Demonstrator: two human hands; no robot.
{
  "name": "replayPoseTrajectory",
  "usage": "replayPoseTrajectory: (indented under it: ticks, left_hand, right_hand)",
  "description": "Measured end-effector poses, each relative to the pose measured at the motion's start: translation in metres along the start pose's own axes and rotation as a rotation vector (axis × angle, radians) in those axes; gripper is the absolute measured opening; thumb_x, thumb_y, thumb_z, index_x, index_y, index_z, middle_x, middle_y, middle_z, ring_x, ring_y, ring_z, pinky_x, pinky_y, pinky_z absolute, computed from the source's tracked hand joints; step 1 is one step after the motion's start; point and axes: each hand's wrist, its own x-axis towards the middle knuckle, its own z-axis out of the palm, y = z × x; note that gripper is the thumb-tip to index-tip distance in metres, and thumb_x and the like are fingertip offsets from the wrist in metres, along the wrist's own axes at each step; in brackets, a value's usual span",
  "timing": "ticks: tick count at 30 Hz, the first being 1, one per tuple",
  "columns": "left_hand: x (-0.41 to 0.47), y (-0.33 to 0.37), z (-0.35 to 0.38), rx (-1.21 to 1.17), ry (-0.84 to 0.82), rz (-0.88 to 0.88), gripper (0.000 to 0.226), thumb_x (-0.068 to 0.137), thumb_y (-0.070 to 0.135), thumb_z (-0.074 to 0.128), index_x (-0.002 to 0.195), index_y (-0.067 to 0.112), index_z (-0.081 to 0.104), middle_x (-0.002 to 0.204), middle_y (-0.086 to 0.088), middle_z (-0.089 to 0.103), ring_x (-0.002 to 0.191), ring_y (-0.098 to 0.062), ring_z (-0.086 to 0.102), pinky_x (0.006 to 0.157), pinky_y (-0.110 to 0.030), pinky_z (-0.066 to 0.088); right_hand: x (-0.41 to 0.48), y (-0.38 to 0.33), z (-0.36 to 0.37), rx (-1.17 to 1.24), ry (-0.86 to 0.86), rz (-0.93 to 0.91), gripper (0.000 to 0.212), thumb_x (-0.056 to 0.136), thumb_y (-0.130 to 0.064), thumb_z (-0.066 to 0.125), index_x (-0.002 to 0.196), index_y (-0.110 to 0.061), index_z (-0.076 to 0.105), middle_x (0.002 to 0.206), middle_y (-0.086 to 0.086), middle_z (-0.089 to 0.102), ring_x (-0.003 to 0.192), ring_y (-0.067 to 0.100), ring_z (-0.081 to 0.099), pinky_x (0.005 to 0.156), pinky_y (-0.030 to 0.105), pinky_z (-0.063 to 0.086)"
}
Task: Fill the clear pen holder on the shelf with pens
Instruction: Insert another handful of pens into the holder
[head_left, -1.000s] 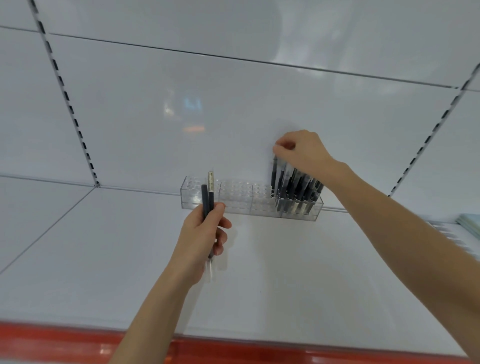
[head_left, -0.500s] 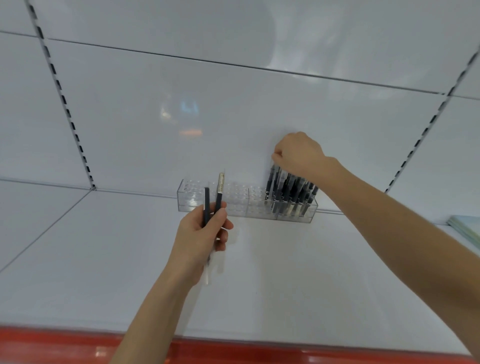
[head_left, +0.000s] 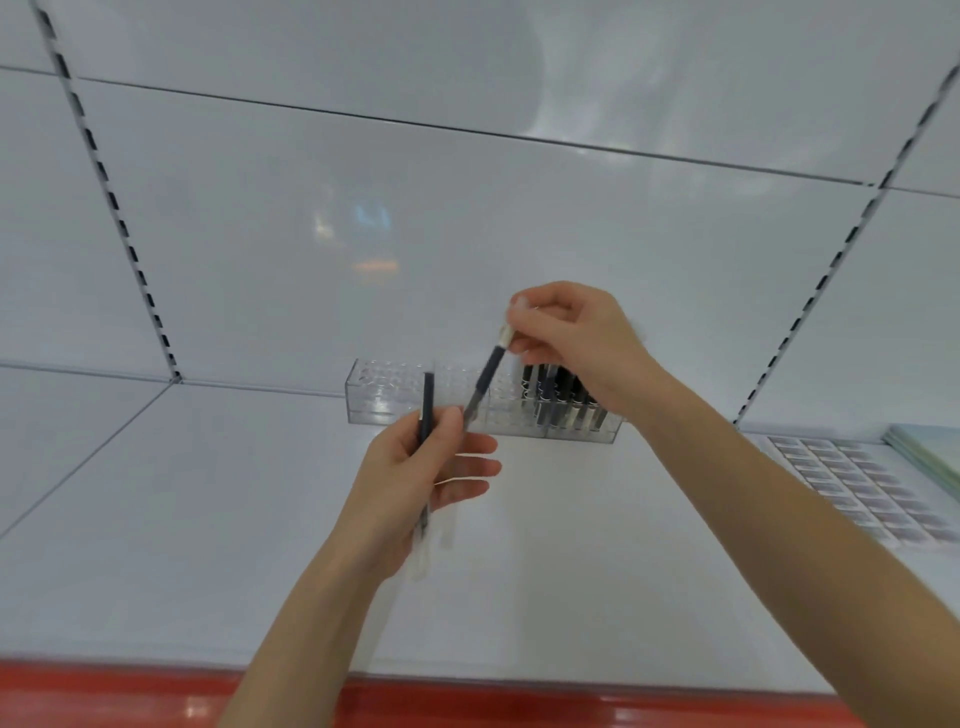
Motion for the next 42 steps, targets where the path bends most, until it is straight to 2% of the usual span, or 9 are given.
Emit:
replayPoseTrajectory:
  ticks: [6,11,16,21,26,30,33,36,42]
  left_hand:
    - [-0.001,0.002,-0.011,-0.064,0.173,0.076,0.009,0.091,0.013,0.052,0.088,0.008,0.060,0.074,-0.008,0.066,0.052,-0.008,0.063,0.049,-0.019,0.053]
    - [0.005,0.006,-0.019,0.038,0.232,0.136,0.012,0.092,0.015,0.052,0.085,0.011,0.060,0.078,-0.005,0.064,0.054,-0.005,0.059,0.045,-0.017,0.047]
    - [0.007,0.004,-0.005,0.168,0.129,0.144,0.014,0.092,0.015,0.053,0.083,0.006,0.061,0.069,-0.001,0.064,0.046,-0.009,0.051,0.040,-0.019,0.040]
    - [0.008,0.003,-0.009,0.182,0.191,0.088,0.024,0.093,0.027,0.052,0.095,0.005,0.060,0.057,0.003,0.051,0.032,-0.009,0.033,0.035,-0.016,0.024]
    - [0.007,-0.002,-0.012,0.124,0.176,0.002,0.030,0.098,0.027,0.039,0.093,0.012,0.065,0.063,0.000,0.048,0.038,-0.009,0.040,0.036,-0.019,0.032]
    - [0.006,-0.005,-0.014,0.198,0.176,0.079,0.017,0.093,0.014,0.050,0.094,0.011,0.067,0.067,-0.001,0.053,0.053,-0.009,0.051,0.060,-0.021,0.051]
    - [0.006,-0.005,-0.016,0.189,0.185,0.129,0.018,0.092,0.012,0.053,0.105,0.013,0.064,0.065,-0.001,0.065,0.062,-0.012,0.063,0.077,-0.028,0.054]
    - [0.005,-0.005,-0.017,0.203,0.179,0.152,0.020,0.091,0.013,0.053,0.108,0.016,0.063,0.069,0.002,0.072,0.071,-0.017,0.066,0.079,-0.029,0.052]
    - [0.006,-0.006,-0.016,0.117,0.204,0.125,0.013,0.089,0.007,0.056,0.099,0.012,0.062,0.085,-0.008,0.067,0.069,-0.017,0.068,0.066,-0.026,0.057]
  right_hand:
    - [0.002,0.008,-0.023,0.179,0.040,0.128,0.005,0.086,-0.004,0.058,0.081,-0.007,0.060,0.067,0.006,0.068,0.058,0.011,0.065,0.057,0.019,0.055]
    - [-0.016,0.013,-0.035,-0.499,-0.415,0.102,0.003,0.079,-0.016,0.069,0.079,-0.013,0.068,0.075,0.001,0.069,0.069,0.008,0.062,0.067,0.020,0.051]
    - [-0.033,0.019,0.001,-0.489,-0.617,0.084,0.006,0.086,-0.017,0.061,0.091,-0.014,0.061,0.079,0.003,0.069,0.067,0.011,0.066,0.070,0.025,0.056]
    - [-0.018,0.012,-0.007,-0.231,-0.216,0.019,0.014,0.085,-0.004,0.060,0.086,-0.015,0.051,0.090,0.006,0.061,0.066,0.011,0.069,0.056,0.020,0.055]
    - [0.019,0.001,-0.022,-0.281,0.132,-0.162,0.010,0.088,-0.014,0.057,0.088,-0.004,0.056,0.080,0.003,0.061,0.074,0.014,0.060,0.077,0.031,0.051]
    - [0.037,0.006,-0.023,-0.540,0.156,-0.268,0.022,0.088,-0.023,0.057,0.081,-0.002,0.058,0.082,0.006,0.059,0.072,0.011,0.050,0.073,0.023,0.041]
    - [0.041,0.015,-0.025,-0.567,0.183,-0.313,0.018,0.086,-0.016,0.060,0.101,-0.009,0.056,0.083,-0.002,0.057,0.067,0.006,0.052,0.066,0.006,0.041]
    - [0.042,0.024,-0.027,-0.562,0.178,-0.317,0.035,0.086,-0.012,0.060,0.118,-0.013,0.047,0.078,-0.004,0.050,0.066,0.006,0.054,0.060,0.002,0.040]
    - [0.047,0.029,-0.037,-0.597,0.168,-0.324,0.019,0.090,-0.018,0.055,0.108,-0.013,0.057,0.079,0.008,0.061,0.078,0.022,0.062,0.070,0.013,0.044]
